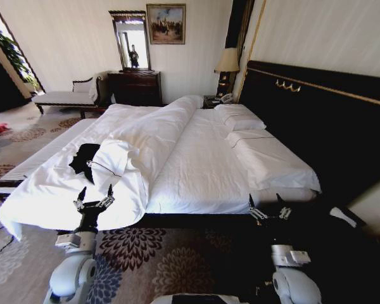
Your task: Fold the clothes on the bed.
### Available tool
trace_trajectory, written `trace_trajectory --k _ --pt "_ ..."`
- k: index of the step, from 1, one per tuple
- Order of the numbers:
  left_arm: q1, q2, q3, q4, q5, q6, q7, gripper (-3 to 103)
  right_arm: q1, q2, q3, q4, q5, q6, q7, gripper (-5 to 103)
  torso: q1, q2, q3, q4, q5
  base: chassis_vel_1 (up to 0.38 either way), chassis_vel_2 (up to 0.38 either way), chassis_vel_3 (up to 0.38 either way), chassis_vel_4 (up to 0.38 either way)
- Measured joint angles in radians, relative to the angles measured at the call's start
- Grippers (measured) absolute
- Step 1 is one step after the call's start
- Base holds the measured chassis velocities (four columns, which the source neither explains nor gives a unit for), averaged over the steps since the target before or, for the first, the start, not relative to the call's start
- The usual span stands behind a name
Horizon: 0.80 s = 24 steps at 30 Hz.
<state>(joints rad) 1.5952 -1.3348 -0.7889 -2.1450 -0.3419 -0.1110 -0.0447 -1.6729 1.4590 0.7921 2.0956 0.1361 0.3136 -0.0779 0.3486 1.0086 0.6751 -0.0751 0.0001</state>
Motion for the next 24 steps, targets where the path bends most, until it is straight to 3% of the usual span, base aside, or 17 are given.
trace_trajectory --k 24 --pt "-0.006 -0.002 0.000 0.014 0.001 -0.003 0.000 100 0.023 0.003 -0.008 -0.028 0.001 0.015 0.017 100 0.001 0.000 0.000 -0.0001 -0.0001 -0.161 0.160 0.153 -0.151"
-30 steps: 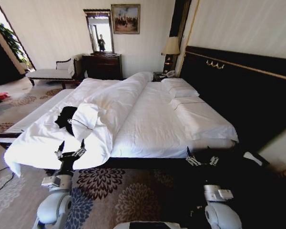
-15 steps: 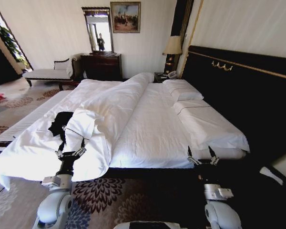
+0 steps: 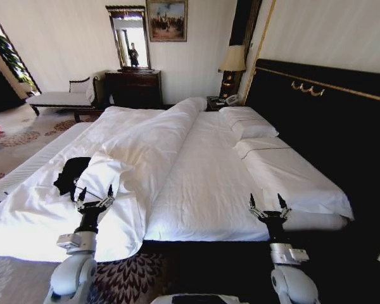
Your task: Fold the clothes on the bed.
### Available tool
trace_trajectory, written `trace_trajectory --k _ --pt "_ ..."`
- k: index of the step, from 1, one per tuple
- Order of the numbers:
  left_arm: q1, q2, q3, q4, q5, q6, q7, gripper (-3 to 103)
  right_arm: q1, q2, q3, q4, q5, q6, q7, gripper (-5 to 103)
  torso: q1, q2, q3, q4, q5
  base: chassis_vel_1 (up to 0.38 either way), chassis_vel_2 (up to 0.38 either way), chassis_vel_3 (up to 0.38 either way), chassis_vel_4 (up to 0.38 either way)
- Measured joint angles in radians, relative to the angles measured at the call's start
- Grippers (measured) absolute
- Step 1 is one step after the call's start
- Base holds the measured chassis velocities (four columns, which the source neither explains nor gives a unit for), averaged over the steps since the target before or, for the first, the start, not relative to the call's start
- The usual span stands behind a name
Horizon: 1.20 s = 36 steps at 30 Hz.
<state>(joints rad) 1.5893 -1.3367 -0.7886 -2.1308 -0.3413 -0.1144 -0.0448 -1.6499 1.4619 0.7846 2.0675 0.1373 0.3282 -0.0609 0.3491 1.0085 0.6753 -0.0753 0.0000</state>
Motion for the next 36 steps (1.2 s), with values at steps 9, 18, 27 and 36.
trace_trajectory --k 9,18,27,36 --pt "0.001 -0.003 0.000 0.004 0.003 -0.002 0.000 100 0.000 0.000 -0.002 -0.013 0.002 0.013 0.000 100 -0.002 0.000 -0.001 0.0000 0.0001 -0.001 0.007 0.001 -0.004" --pt "0.002 0.000 -0.001 0.004 0.004 -0.003 0.000 100 0.000 -0.001 -0.004 -0.015 -0.002 0.016 -0.005 100 -0.001 0.000 0.000 0.0001 0.0000 0.000 0.000 0.000 0.000" --pt "0.003 0.002 -0.002 0.007 0.003 -0.005 -0.001 100 0.003 -0.002 -0.008 -0.026 -0.002 0.028 -0.006 100 -0.001 0.000 0.000 0.0000 0.0000 0.000 0.000 0.000 0.000" --pt "0.002 0.004 -0.002 0.009 0.003 -0.005 -0.001 100 0.006 -0.002 -0.009 -0.032 -0.009 0.034 -0.008 100 -0.001 0.000 0.000 0.0001 0.0000 0.000 0.000 0.000 0.000"
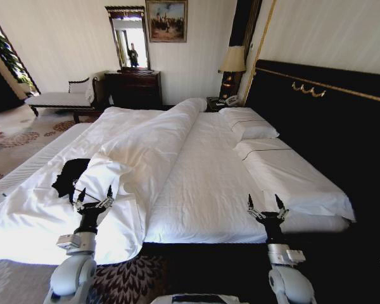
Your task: Fold the clothes on the bed.
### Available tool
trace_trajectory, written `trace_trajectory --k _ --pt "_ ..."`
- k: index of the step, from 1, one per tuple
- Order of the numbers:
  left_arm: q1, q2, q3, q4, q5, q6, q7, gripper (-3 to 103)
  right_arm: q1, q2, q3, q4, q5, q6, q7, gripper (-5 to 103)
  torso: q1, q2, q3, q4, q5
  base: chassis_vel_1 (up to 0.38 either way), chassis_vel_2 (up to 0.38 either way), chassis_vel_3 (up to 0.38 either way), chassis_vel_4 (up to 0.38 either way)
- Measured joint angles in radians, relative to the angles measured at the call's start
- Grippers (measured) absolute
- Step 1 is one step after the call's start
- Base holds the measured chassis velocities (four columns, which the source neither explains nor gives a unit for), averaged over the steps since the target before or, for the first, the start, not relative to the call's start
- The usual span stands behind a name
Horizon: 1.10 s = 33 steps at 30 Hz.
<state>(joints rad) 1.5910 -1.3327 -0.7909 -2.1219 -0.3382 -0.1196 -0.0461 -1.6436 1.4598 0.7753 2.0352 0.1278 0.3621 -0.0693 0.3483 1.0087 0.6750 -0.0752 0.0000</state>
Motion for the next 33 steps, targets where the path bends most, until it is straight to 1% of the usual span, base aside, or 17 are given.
trace_trajectory --k 14,20,25,27,33 --pt "0.003 0.000 -0.008 -0.044 -0.019 0.000 -0.005 100 0.002 0.007 -0.009 -0.012 -0.010 0.003 -0.002 100 0.000 0.000 0.000 -0.0001 0.0000 0.000 0.000 0.000 0.000" --pt "0.011 -0.002 -0.014 -0.070 -0.027 0.001 -0.007 100 0.003 0.012 -0.010 -0.015 -0.013 0.005 -0.001 100 0.000 0.000 0.000 -0.0001 0.0001 0.072 0.070 -0.079 -0.066" --pt "0.014 -0.003 -0.017 -0.079 -0.028 0.002 -0.008 100 0.001 0.019 -0.014 -0.017 -0.017 0.009 0.000 100 0.000 0.000 0.000 -0.0001 0.0002 0.190 0.161 -0.198 -0.190" --pt "0.019 -0.008 -0.016 -0.092 -0.026 0.003 -0.009 100 0.001 0.026 -0.015 -0.017 -0.021 0.009 0.004 100 0.000 0.000 0.000 0.0002 -0.0004 0.262 0.272 -0.262 -0.251" --pt "0.022 -0.010 -0.015 -0.094 -0.023 0.003 -0.009 100 0.001 0.028 -0.015 -0.018 -0.025 0.010 0.008 100 0.000 0.000 0.000 -0.0001 0.0002 0.324 0.308 -0.304 -0.292"
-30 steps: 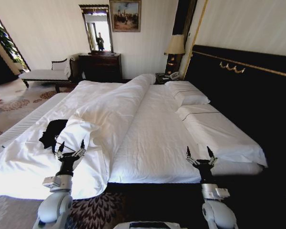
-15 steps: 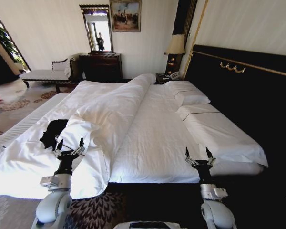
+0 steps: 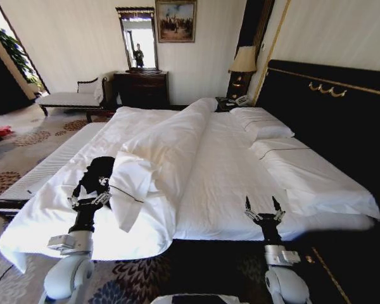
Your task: Fold the clothes on the bed.
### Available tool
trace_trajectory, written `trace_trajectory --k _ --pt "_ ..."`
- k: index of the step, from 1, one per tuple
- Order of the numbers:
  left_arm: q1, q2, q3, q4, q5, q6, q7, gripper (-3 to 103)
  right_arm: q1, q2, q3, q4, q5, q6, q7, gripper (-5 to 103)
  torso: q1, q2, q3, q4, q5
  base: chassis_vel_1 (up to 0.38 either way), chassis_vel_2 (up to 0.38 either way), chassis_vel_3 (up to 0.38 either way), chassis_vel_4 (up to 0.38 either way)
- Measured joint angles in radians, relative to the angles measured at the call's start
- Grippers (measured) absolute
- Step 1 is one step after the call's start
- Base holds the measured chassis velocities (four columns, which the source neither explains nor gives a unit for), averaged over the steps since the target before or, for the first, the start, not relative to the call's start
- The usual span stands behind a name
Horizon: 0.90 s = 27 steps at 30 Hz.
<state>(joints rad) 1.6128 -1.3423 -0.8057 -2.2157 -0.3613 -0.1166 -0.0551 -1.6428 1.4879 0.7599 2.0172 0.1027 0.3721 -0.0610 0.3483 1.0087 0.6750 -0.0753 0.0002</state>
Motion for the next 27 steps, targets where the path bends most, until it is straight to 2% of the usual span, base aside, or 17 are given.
trace_trajectory --k 10,17,27 --pt "0.000 0.001 0.000 0.000 0.000 -0.001 -0.001 100 0.001 0.009 -0.001 -0.006 -0.014 0.000 0.006 100 0.000 0.000 0.000 0.0002 -0.0004 0.223 0.289 -0.209 -0.276" --pt "-0.004 0.005 -0.003 -0.003 -0.010 -0.002 -0.001 100 0.005 0.012 -0.001 -0.017 -0.019 0.000 0.008 100 0.000 0.000 0.000 -0.0001 0.0002 0.047 0.273 -0.064 -0.292" --pt "-0.011 0.016 -0.030 -0.029 -0.039 -0.002 -0.014 100 0.027 0.011 -0.035 -0.031 0.009 0.017 0.031 100 0.001 0.000 0.000 0.0001 -0.0011 0.092 0.245 -0.084 -0.244"
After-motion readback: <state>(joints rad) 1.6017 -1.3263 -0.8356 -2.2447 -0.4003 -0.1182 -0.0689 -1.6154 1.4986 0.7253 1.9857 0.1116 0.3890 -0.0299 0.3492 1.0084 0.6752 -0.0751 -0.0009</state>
